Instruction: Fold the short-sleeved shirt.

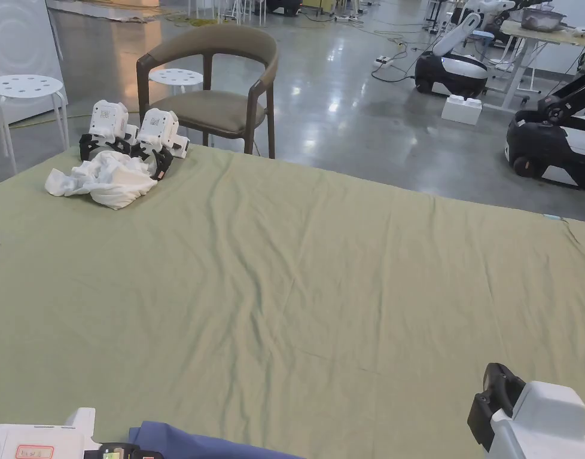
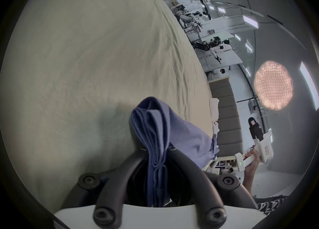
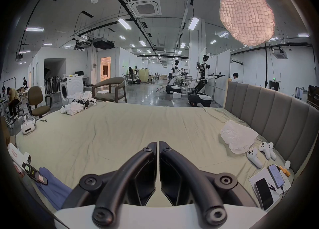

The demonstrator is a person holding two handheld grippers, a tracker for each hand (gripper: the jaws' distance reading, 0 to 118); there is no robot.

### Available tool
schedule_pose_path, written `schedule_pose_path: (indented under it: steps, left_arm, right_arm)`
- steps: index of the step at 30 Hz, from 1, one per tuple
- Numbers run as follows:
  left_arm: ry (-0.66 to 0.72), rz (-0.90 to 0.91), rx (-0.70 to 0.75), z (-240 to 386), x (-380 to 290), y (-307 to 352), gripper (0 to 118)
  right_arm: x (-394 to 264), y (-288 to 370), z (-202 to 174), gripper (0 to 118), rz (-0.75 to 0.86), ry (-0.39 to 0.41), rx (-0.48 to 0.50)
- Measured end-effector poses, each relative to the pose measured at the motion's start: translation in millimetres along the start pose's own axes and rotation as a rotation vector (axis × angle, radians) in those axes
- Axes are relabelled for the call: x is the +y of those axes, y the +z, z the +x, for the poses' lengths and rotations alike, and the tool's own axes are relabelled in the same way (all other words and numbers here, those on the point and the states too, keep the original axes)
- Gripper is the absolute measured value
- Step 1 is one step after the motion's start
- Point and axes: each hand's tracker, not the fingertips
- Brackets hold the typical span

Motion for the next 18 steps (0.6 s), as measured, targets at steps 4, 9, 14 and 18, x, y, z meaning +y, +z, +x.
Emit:
schedule_pose_path:
  steps: [4, 9, 14, 18]
  left_arm:
    - [-0.073, 0.033, 0.032, 20, 2, 16, 6]
    - [-0.102, 0.054, 0.081, 53, 7, 39, 6]
    - [-0.135, 0.106, 0.148, 69, 21, 74, 6]
    - [-0.176, 0.169, 0.316, 82, 28, 102, 6]
  right_arm:
    - [-2, -1, 0, 1, -0.008, -0.003, 0.007]
    - [-2, -2, 2, 1, -0.004, -0.007, 0.011]
    - [-2, -3, 9, 1, 0.002, -0.016, 0.013]
    - [-4, -4, 14, 1, 0.004, -0.025, 0.016]
